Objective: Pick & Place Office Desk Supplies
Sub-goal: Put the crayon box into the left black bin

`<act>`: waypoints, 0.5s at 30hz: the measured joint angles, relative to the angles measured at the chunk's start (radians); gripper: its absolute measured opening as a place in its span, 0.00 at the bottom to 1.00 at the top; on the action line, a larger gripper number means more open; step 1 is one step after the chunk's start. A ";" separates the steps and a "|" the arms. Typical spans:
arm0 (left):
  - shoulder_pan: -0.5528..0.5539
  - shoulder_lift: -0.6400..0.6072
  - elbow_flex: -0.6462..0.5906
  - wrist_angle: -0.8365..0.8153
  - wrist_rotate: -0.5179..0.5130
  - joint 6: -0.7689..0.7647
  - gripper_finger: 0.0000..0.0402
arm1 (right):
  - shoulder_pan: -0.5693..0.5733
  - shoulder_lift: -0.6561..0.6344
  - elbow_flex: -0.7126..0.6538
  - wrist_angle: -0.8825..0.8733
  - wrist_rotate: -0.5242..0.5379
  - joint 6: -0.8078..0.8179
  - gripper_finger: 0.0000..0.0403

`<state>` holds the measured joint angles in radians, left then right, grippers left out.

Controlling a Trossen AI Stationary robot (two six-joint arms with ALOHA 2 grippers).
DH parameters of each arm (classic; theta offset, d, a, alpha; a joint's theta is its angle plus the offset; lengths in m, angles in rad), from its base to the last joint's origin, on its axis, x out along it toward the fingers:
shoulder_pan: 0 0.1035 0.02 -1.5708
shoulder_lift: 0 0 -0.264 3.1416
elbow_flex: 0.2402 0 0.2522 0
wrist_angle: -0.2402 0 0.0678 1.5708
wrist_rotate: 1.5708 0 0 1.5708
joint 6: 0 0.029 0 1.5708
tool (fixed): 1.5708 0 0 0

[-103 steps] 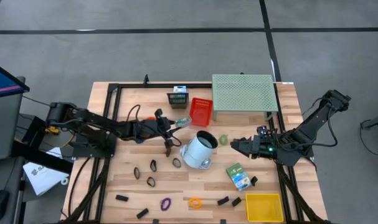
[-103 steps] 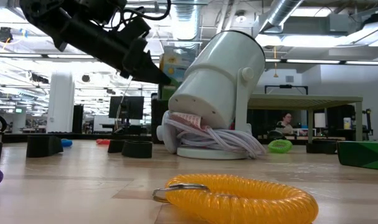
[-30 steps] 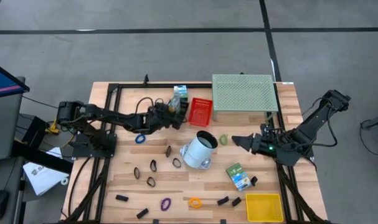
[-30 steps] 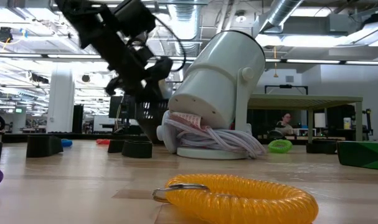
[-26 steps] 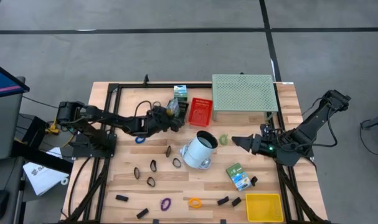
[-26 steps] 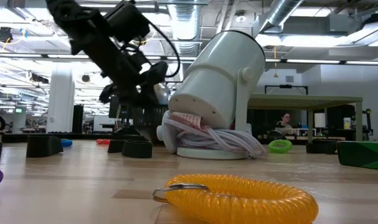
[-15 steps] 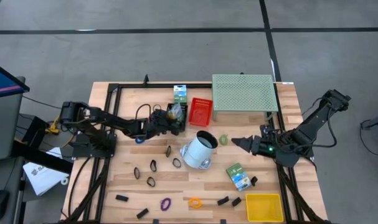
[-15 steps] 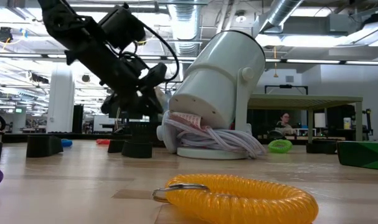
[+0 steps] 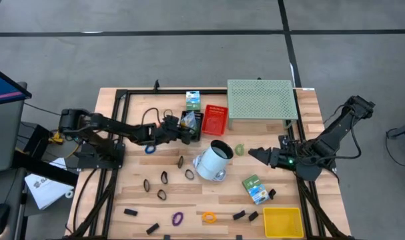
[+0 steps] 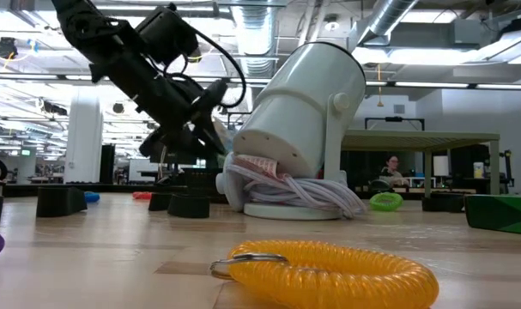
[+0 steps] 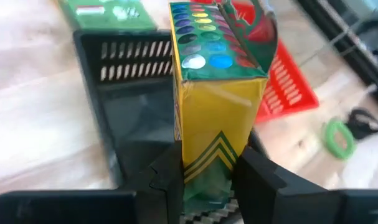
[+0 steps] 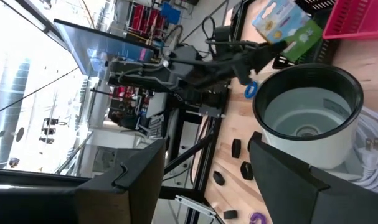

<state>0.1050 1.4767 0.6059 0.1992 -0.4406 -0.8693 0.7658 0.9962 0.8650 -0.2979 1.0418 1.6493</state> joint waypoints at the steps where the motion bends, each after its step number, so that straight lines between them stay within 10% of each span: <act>1: 0.010 -0.025 0.000 -0.023 0.021 0.000 0.26 | 0.000 0.000 0.000 -0.003 0.000 0.000 0.57; 15: 0.287 -0.179 0.291 -0.560 0.467 0.253 0.24 | 0.001 0.000 -0.003 -0.036 -0.015 0.000 0.57</act>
<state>0.3920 1.2972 0.8967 -0.3606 0.0265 -0.6158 0.7666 0.9962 0.8619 -0.3338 1.0269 1.6493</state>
